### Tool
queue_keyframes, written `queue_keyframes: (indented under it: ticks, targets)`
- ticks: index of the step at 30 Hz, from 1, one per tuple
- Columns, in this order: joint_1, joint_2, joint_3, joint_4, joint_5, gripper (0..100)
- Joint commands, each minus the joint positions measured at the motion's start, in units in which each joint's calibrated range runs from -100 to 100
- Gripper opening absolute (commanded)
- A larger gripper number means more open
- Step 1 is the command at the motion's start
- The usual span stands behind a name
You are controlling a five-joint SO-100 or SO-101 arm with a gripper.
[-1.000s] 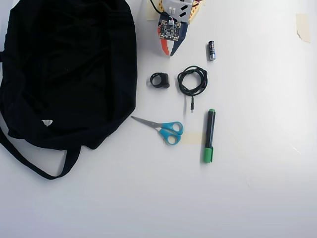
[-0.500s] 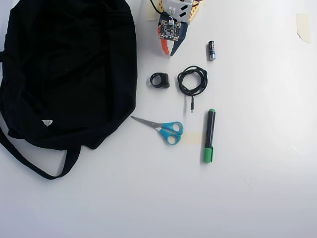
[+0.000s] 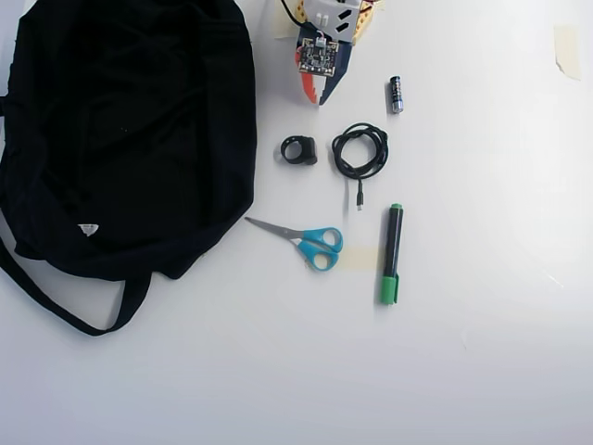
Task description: Put the cable into the black bag
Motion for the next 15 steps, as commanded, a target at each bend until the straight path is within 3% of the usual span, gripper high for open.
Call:
queue_keyframes:
  ticks: [1, 7, 15]
  targets:
    - [-0.12, 0.08, 1.37, 1.03, 0.19, 2]
    - [-0.57, 0.99, 1.01, -1.13, 0.29, 3]
    - [-6.85, 1.41, 0.11, -19.9, 0.35, 3]
